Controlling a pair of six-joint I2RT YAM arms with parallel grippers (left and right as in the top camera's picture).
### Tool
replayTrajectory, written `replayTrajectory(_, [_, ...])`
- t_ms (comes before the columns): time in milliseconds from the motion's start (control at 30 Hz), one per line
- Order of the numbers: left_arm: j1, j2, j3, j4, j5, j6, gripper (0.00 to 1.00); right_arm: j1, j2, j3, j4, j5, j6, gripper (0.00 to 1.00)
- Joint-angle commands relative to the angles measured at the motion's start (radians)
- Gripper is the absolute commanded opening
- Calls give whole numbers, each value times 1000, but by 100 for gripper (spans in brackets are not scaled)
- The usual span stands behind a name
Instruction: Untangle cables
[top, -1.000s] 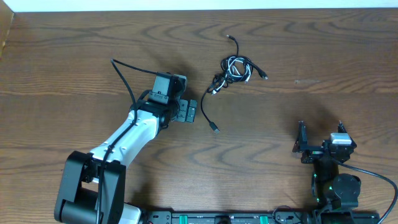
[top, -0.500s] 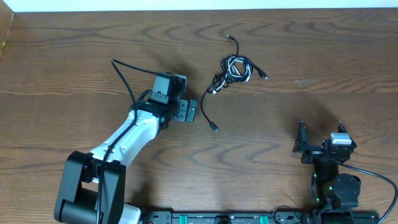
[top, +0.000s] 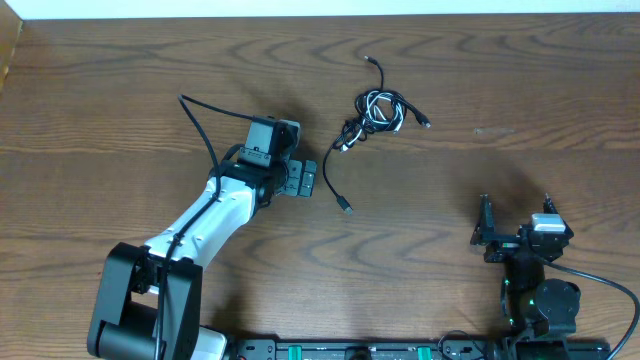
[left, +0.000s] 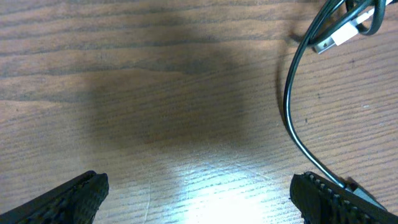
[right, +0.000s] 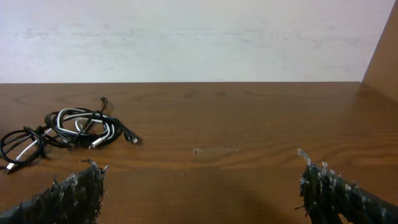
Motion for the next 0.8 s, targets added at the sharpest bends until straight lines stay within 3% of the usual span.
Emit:
replayTrajectory(0, [-2, 12, -9, -8, 6, 14, 99, -5, -6, -1, -4, -3, -11, 99])
replayTrajectory(767, [-2, 12, -9, -29, -24, 29, 99, -5, -5, -1, -4, -3, -11, 99])
